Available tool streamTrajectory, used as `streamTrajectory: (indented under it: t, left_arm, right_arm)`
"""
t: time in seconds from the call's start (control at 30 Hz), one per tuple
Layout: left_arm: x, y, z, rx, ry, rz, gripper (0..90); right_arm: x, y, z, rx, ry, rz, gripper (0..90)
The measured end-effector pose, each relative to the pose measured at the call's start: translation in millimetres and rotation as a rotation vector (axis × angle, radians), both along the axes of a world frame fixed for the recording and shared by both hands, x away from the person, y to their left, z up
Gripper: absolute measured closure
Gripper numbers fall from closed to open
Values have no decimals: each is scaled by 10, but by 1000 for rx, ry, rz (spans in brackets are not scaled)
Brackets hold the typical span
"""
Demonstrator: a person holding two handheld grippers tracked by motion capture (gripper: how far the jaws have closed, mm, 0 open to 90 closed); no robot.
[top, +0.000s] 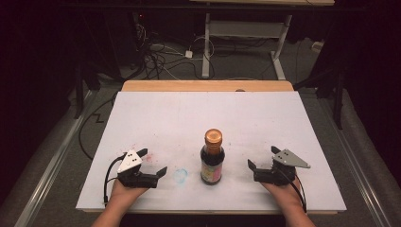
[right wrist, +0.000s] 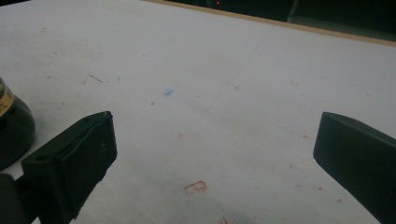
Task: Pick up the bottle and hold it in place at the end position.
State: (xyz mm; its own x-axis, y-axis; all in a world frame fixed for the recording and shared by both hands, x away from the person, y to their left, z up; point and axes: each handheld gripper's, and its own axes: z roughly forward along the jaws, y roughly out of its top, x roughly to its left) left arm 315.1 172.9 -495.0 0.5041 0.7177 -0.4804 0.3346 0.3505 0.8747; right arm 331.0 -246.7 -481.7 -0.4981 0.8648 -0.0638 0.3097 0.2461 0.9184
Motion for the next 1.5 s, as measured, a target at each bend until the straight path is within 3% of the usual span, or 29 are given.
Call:
streamTrajectory:
  t: [0.13,0.4,0.73,0.87,1.13,1.5]
  left_arm:
    - [3,10,4,-13,2,4,0]
    - [-12,-2,-1,4,-12,-1,0]
    - [-22,1,13,-7,-14,0,0]
    - [-42,-23,28,-7,12,-27,0]
    - [-120,-131,115,-47,18,-76,0]
    - [-209,-295,162,-54,16,-125,0]
  right_arm:
    - [-53,1,-3,0,-50,1,2]
    - [-28,-8,1,6,-32,-1,2]
    - [-29,2,1,1,-26,-1,1]
    - [-27,5,2,-2,-26,0,1]
    - [-28,5,1,-4,-28,3,1]
    - [-30,13,0,-14,-34,15,1]
